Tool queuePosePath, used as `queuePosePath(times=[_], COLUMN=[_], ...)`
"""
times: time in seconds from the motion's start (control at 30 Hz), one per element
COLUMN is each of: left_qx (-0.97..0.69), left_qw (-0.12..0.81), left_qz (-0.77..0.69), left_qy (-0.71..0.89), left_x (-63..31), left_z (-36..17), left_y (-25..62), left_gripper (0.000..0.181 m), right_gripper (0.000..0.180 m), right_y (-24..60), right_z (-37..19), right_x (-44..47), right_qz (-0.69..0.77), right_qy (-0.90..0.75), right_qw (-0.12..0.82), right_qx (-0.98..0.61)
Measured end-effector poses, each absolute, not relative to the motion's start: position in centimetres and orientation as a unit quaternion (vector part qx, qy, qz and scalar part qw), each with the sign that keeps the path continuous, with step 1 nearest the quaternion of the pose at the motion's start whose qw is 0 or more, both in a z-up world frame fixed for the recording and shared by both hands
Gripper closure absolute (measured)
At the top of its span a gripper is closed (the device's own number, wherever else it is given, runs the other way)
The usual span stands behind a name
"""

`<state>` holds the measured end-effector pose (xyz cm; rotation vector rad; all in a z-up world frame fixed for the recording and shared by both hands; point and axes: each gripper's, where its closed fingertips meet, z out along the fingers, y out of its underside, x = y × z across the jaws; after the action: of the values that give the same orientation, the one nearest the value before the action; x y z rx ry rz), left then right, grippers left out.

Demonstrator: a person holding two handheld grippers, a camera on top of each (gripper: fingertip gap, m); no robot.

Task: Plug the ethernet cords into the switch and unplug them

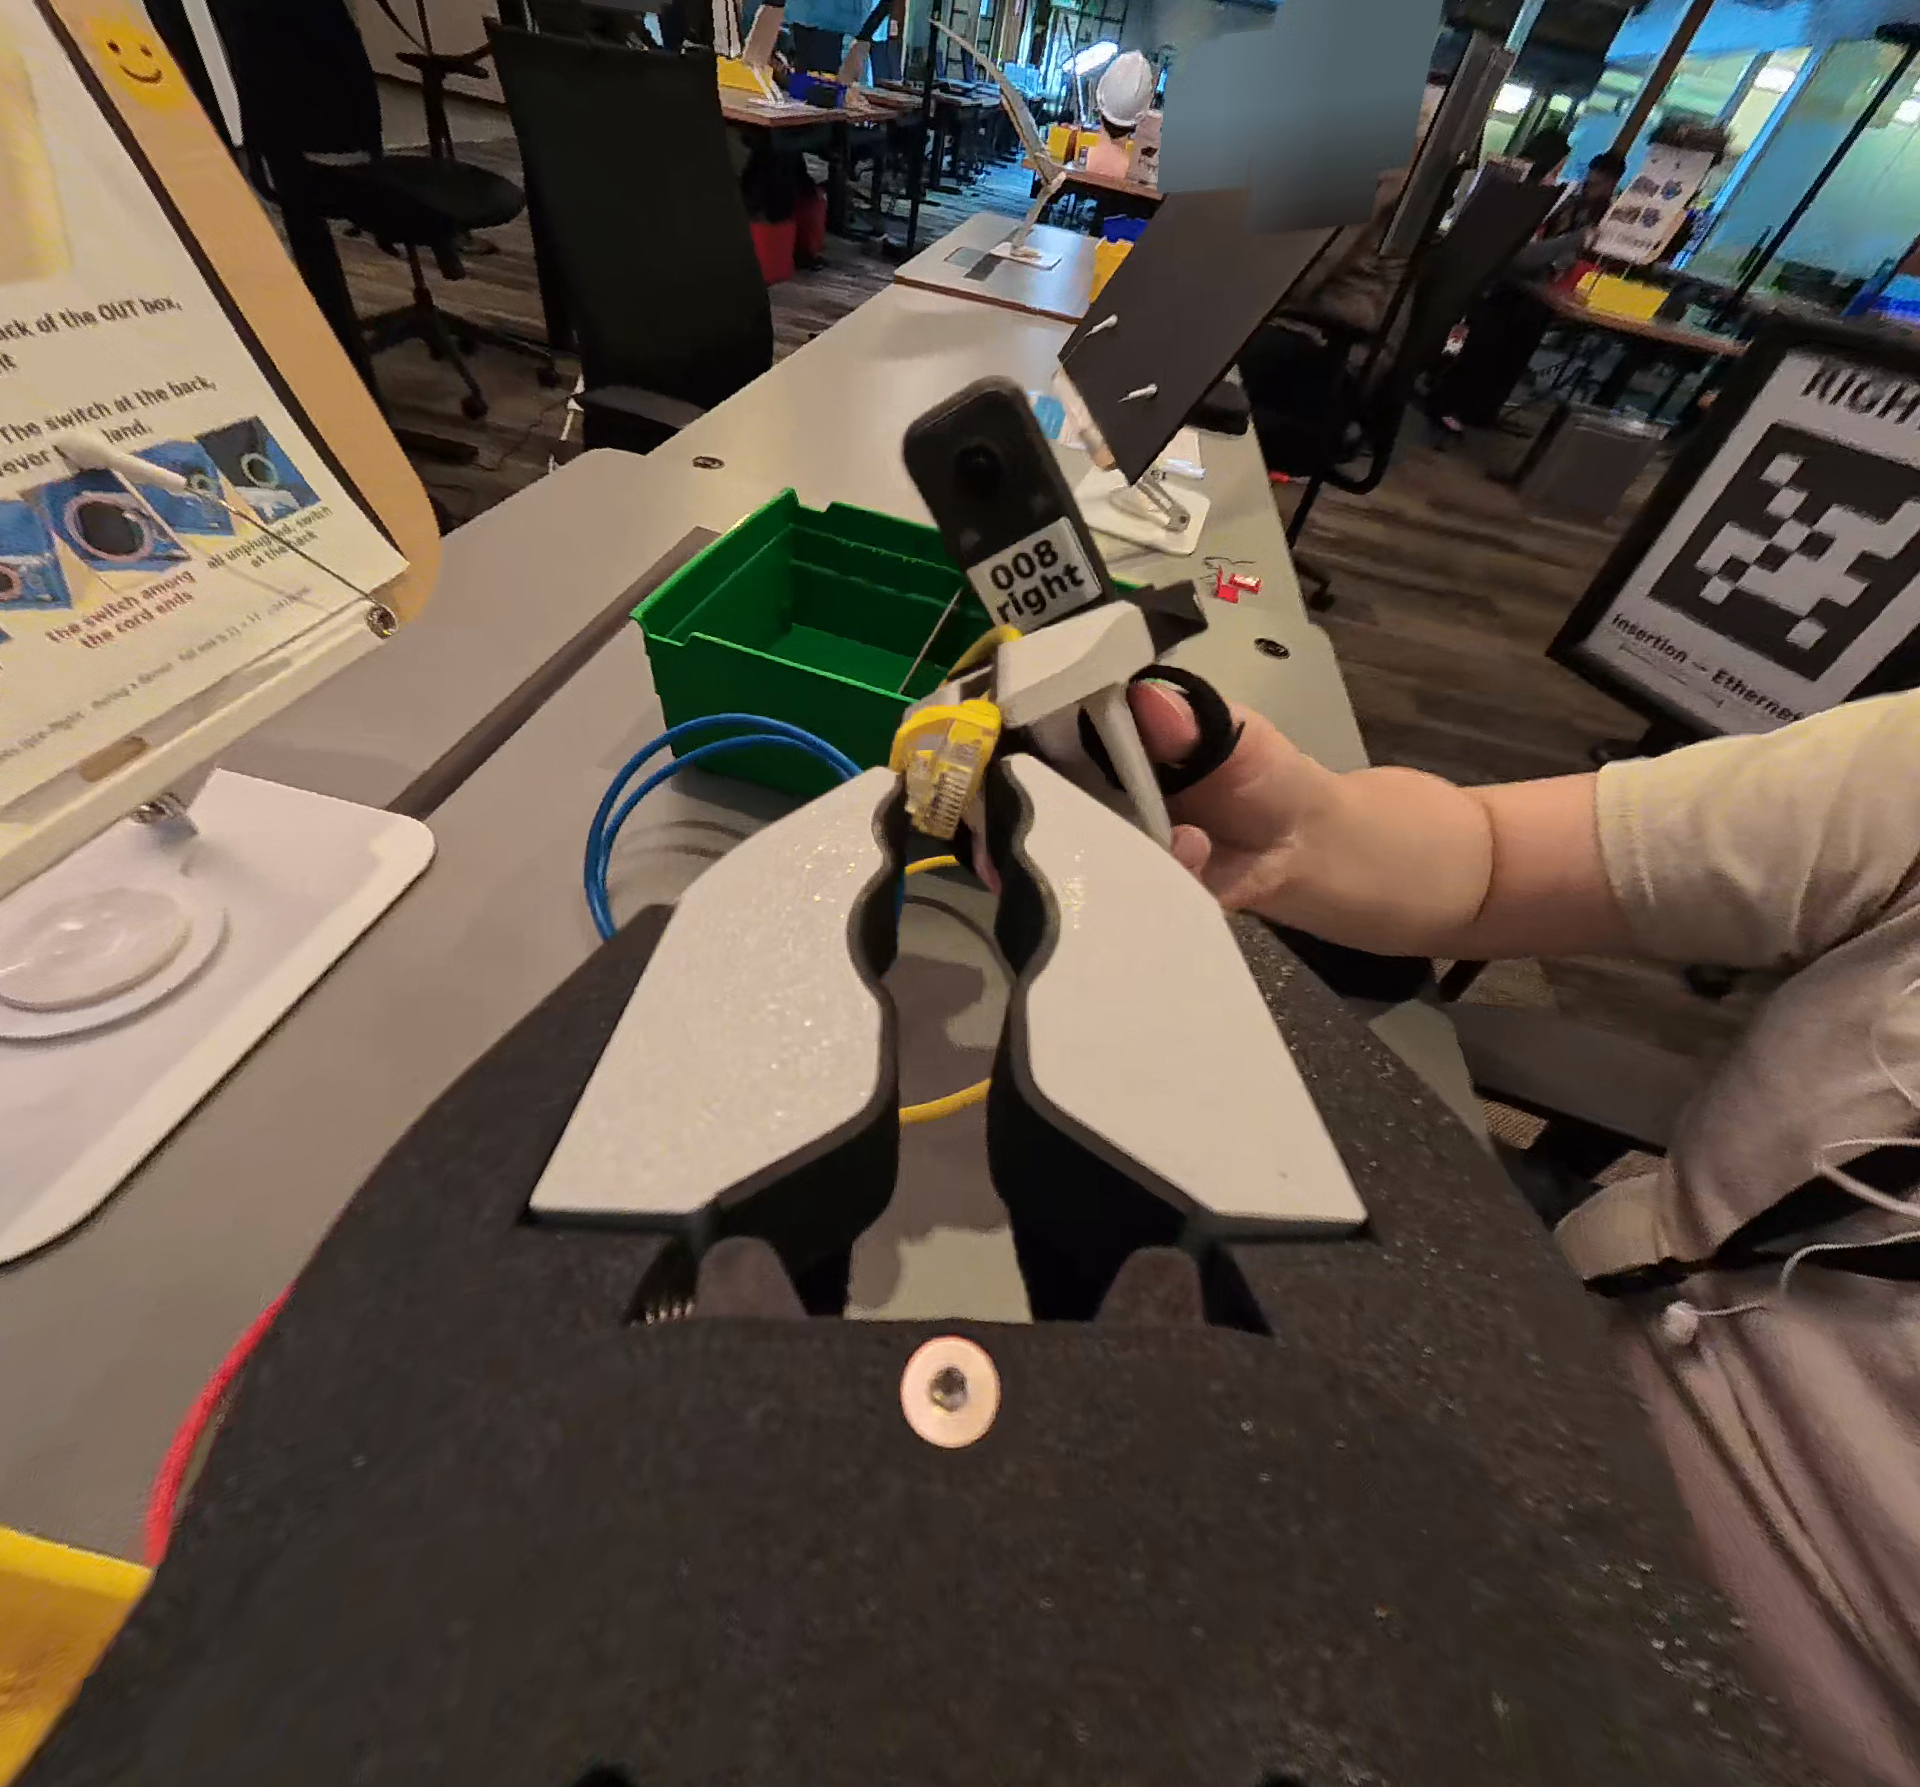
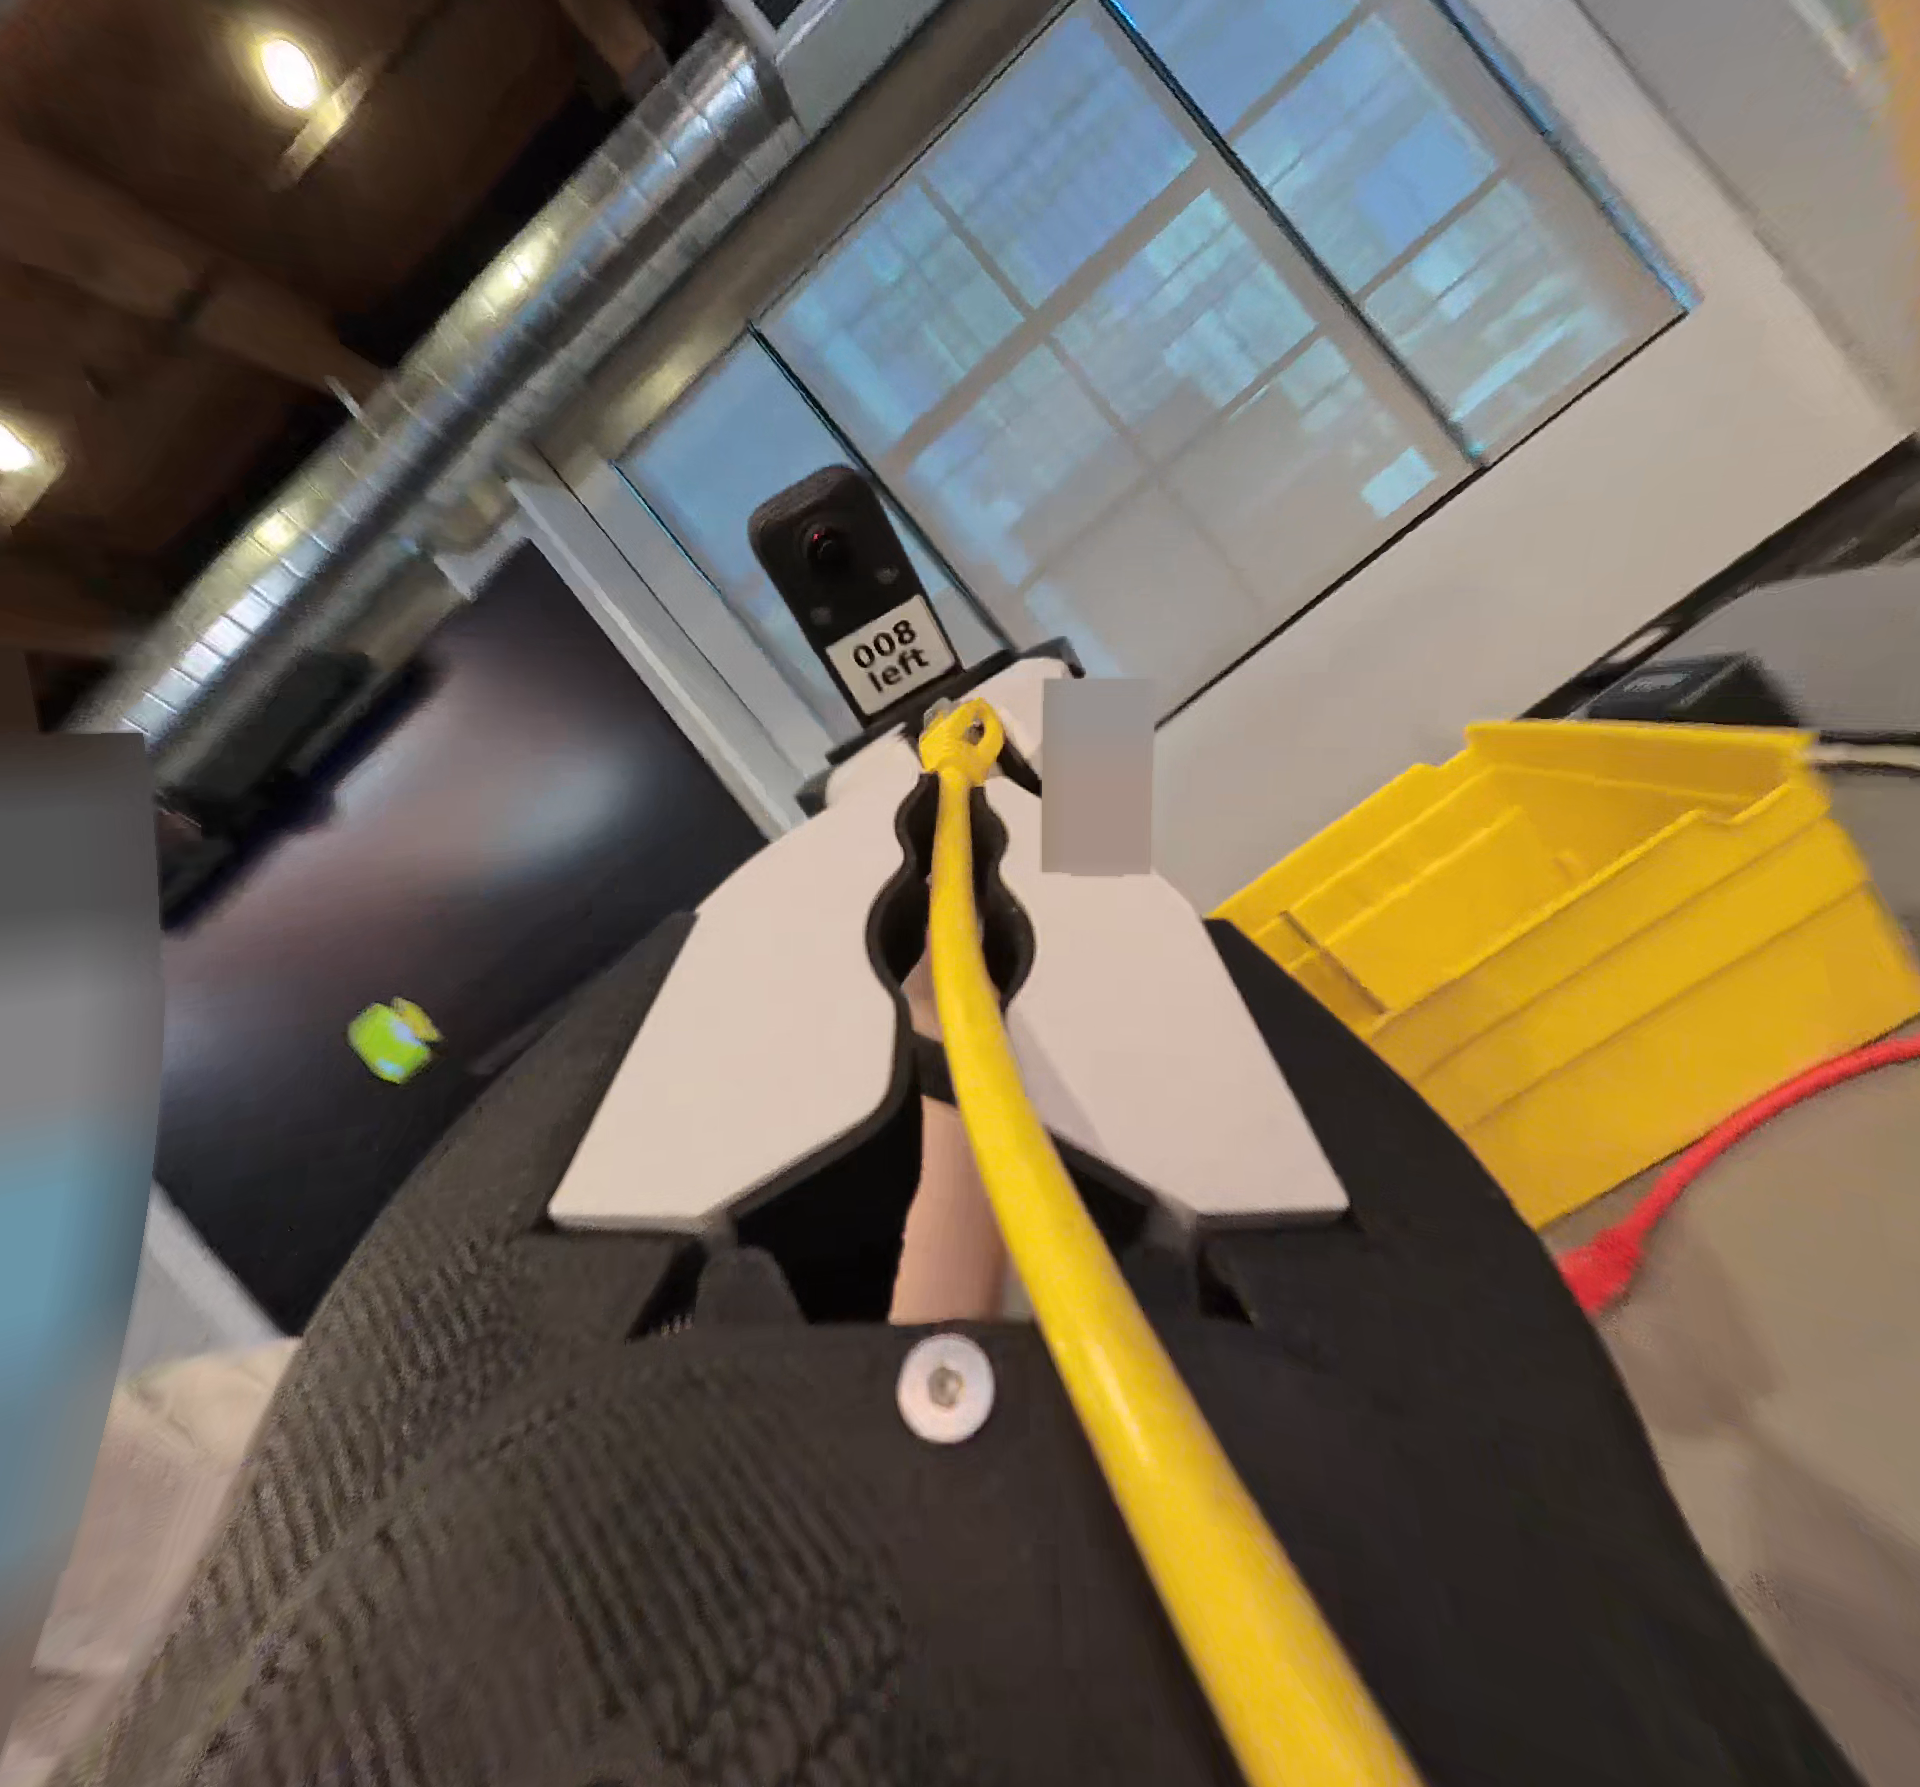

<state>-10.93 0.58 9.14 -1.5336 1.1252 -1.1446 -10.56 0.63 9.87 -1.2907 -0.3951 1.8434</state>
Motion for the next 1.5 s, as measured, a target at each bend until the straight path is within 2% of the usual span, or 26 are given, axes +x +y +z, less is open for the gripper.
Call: queuePosePath(times=[0.1, 0.17, 0.2, 0.3, 0.4, 0.5, 0.53, 0.73, 0.93, 1.07, 1.27, 1.5], left_qx=[-0.611, -0.619, -0.635, -0.677, -0.661, -0.627, -0.620, -0.603, -0.578, -0.567, -0.556, -0.546], left_qw=[0.422, 0.388, 0.369, 0.294, 0.263, 0.247, 0.251, 0.313, 0.408, 0.440, 0.438, 0.444], left_qz=[-0.535, -0.585, -0.594, -0.610, -0.647, -0.674, -0.675, -0.636, -0.558, -0.530, -0.533, -0.536], left_qy=[0.403, 0.353, 0.327, 0.287, 0.275, 0.302, 0.311, 0.366, 0.434, 0.453, 0.464, 0.467], left_x=[-11.9, -12.7, -13.0, -12.7, -11.8, -11.6, -11.7, -11.8, -11.7, -11.7, -11.0, -10.8], left_z=[10.4, 10.8, 10.3, 7.9, 7.9, 8.7, 8.9, 9.4, 10.4, 10.7, 10.8, 11.0], left_y=[0.5, 1.0, 1.6, 2.2, 2.2, 1.0, 0.7, 0.2, -0.5, -0.7, -1.3, -1.5], left_gripper=[0.142, 0.136, 0.126, 0.120, 0.132, 0.162, 0.167, 0.167, 0.168, 0.168, 0.168, 0.168], right_gripper=[0.173, 0.173, 0.173, 0.173, 0.173, 0.173, 0.173, 0.172, 0.153, 0.156, 0.168, 0.168], right_y=[0.8, 1.0, 0.9, 1.0, 0.8, 0.5, 0.4, 0.0, 0.0, -1.0, -0.9, -1.1], right_z=[9.9, 9.7, 9.7, 9.3, 8.8, 8.8, 8.8, 9.1, 9.8, 10.8, 10.7, 10.9], right_x=[-10.2, -10.1, -10.0, -10.1, -10.5, -10.7, -10.8, -11.0, -11.4, -11.4, -10.7, -10.5], right_qz=[0.649, 0.592, 0.565, 0.477, 0.417, 0.394, 0.391, 0.433, 0.570, 0.644, 0.620, 0.607], right_qy=[-0.216, -0.250, -0.268, -0.313, -0.345, -0.360, -0.366, -0.354, -0.274, -0.248, -0.257, -0.272], right_qw=[0.510, 0.560, 0.586, 0.647, 0.676, 0.688, 0.689, 0.675, 0.576, 0.522, 0.555, 0.567], right_qx=[-0.521, -0.523, -0.515, -0.507, -0.500, -0.492, -0.489, -0.482, -0.518, -0.501, -0.492, -0.486])
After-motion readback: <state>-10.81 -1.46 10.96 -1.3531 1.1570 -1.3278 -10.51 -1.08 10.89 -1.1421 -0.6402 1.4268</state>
